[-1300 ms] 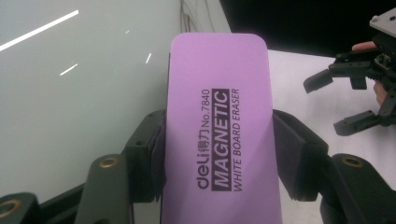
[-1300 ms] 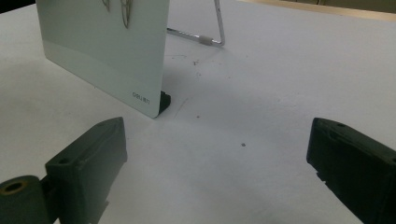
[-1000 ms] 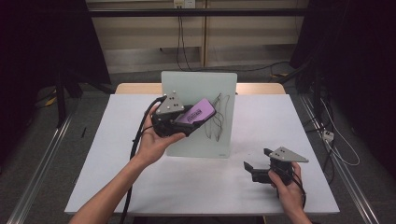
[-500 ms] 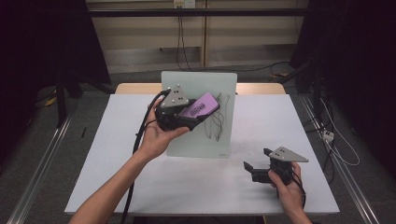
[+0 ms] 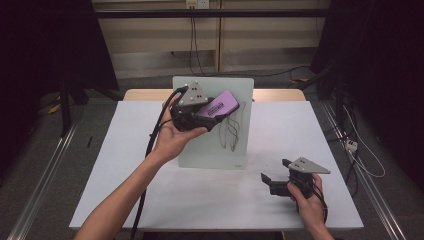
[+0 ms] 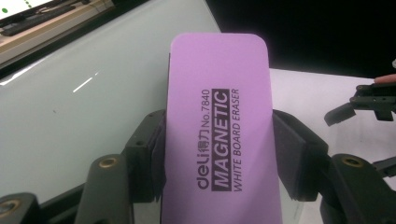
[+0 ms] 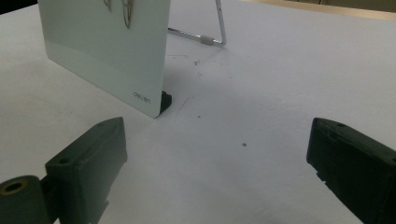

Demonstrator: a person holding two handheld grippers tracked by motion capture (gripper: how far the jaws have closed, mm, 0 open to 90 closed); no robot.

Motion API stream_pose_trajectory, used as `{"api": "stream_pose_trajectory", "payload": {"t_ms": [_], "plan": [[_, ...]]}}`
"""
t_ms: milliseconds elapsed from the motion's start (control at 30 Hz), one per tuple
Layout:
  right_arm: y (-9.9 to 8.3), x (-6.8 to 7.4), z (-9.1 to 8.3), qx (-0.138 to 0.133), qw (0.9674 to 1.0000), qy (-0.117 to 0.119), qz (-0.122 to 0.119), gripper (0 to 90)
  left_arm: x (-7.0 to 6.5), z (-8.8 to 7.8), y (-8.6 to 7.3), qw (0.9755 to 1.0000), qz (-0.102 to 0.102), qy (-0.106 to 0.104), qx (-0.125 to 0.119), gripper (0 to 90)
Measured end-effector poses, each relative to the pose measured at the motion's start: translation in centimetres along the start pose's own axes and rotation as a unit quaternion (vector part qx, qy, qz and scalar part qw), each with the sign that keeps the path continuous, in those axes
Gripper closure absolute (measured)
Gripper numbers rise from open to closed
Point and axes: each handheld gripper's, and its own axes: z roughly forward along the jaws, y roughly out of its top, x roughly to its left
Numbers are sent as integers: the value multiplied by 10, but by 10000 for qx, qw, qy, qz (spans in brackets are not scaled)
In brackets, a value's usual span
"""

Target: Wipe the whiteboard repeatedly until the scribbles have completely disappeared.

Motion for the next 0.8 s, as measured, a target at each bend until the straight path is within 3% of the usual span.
{"api": "stream_pose_trajectory", "payload": {"t_ms": [467, 800], "plan": [[0, 0, 0, -4, 10000, 7, 6, 53, 2, 12, 18, 9998, 109, -20, -173, 412], [0, 0, 0, -9, 10000, 16, -6, 53, 5, 23, 24, 9996, 254, -32, -75, 413]]}}
